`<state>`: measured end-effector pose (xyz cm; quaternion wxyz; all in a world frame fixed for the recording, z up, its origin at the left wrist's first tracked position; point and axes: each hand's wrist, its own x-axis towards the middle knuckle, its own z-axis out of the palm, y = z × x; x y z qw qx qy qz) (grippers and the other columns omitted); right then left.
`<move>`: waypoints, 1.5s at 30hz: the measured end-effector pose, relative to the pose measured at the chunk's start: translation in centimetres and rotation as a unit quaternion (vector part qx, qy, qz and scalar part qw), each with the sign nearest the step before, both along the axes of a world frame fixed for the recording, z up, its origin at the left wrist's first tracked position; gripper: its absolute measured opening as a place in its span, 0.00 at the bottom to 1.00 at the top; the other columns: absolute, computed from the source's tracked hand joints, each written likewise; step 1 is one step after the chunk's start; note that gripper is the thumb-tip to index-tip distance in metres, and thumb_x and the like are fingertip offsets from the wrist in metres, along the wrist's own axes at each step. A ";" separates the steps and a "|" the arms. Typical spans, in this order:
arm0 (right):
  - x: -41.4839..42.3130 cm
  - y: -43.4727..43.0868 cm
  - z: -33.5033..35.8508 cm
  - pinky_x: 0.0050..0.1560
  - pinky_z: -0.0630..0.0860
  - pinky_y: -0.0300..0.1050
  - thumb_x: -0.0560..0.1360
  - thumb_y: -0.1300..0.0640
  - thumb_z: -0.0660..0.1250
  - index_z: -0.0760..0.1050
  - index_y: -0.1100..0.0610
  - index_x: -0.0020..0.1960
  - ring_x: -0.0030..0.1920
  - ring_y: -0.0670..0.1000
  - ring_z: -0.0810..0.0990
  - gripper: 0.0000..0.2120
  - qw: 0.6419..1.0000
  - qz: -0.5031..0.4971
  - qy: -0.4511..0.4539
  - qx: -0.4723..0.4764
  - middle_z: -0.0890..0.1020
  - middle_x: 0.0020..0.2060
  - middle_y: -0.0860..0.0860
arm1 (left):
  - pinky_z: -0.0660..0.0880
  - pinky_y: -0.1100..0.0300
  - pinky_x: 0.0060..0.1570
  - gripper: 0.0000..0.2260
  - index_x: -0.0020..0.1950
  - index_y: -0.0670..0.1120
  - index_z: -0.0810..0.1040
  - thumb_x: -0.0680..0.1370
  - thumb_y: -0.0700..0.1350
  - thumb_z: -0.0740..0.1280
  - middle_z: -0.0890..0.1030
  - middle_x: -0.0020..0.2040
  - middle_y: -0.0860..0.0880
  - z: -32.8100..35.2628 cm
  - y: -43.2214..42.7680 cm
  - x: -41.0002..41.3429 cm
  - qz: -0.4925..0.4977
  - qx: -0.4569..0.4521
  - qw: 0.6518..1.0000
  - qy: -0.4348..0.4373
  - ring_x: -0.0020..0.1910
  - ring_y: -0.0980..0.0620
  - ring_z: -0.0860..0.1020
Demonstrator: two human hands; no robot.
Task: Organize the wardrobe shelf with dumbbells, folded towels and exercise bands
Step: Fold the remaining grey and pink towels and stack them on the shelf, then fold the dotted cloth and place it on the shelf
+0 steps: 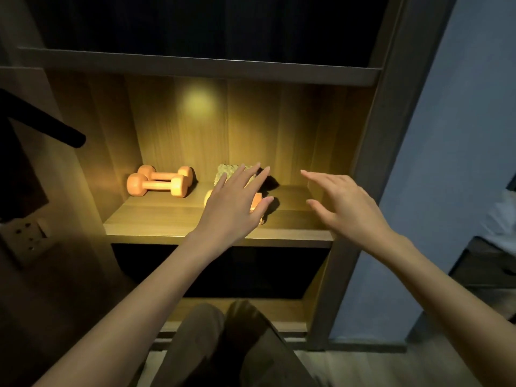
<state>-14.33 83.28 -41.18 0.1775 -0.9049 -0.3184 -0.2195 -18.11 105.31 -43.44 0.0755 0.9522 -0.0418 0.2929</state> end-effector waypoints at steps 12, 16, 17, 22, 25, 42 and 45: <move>3.7 -3.2 -1.8 0.55 0.72 0.41 0.79 0.49 0.62 0.65 0.44 0.73 0.61 0.48 0.72 0.23 0.996 -0.083 -0.005 -0.027 0.74 0.64 0.48 | 0.61 0.53 0.71 0.26 0.77 0.58 0.55 0.80 0.58 0.57 0.61 0.76 0.56 0.2 -3.9 5.6 -0.098 -0.005 0.994 0.052 0.75 0.53 0.58; 5.7 -6.4 -2.3 0.51 0.71 0.41 0.78 0.52 0.63 0.69 0.48 0.70 0.57 0.50 0.74 0.20 0.990 -0.135 0.002 -0.036 0.77 0.59 0.50 | 0.68 0.56 0.66 0.26 0.77 0.58 0.57 0.80 0.59 0.58 0.63 0.75 0.55 -1.3 -7.6 9.2 -0.163 0.004 0.985 0.062 0.73 0.54 0.64; 6.2 -7.5 -2.2 0.50 0.70 0.41 0.78 0.52 0.64 0.70 0.48 0.69 0.56 0.51 0.75 0.19 0.987 -0.153 0.005 -0.038 0.77 0.58 0.50 | 0.68 0.56 0.66 0.25 0.77 0.57 0.57 0.80 0.58 0.58 0.64 0.75 0.55 -1.5 -8.7 10.2 -0.185 0.009 0.981 0.062 0.72 0.54 0.64; 7.7 -12.5 0.2 0.48 0.74 0.47 0.77 0.54 0.65 0.73 0.52 0.66 0.53 0.54 0.76 0.17 0.965 -0.254 0.049 -0.039 0.78 0.54 0.52 | 0.67 0.56 0.66 0.25 0.77 0.54 0.59 0.81 0.56 0.58 0.65 0.74 0.53 0.4 -15.2 15.0 -0.289 -0.004 0.952 0.100 0.71 0.52 0.65; 7.7 -15.2 3.2 0.48 0.75 0.51 0.77 0.54 0.65 0.73 0.52 0.66 0.52 0.55 0.76 0.18 0.946 -0.313 0.080 -0.026 0.78 0.55 0.52 | 0.68 0.55 0.64 0.25 0.77 0.53 0.59 0.81 0.56 0.57 0.65 0.74 0.53 3.1 -18.7 17.1 -0.347 0.019 0.930 0.124 0.70 0.51 0.66; 2.9 -24.2 21.0 0.59 0.70 0.49 0.78 0.53 0.63 0.68 0.48 0.69 0.64 0.51 0.71 0.19 0.843 -0.510 0.144 0.090 0.74 0.65 0.50 | 0.69 0.52 0.61 0.23 0.75 0.49 0.64 0.80 0.52 0.61 0.72 0.69 0.50 23.6 -33.3 20.2 -0.500 -0.006 0.843 0.199 0.66 0.48 0.70; 4.0 -26.4 21.6 0.61 0.71 0.50 0.78 0.53 0.63 0.68 0.47 0.69 0.65 0.51 0.71 0.20 0.834 -0.522 0.145 0.105 0.73 0.66 0.50 | 0.70 0.52 0.57 0.23 0.75 0.49 0.64 0.80 0.52 0.61 0.73 0.68 0.50 24.4 -35.6 21.5 -0.506 0.012 0.840 0.197 0.64 0.46 0.71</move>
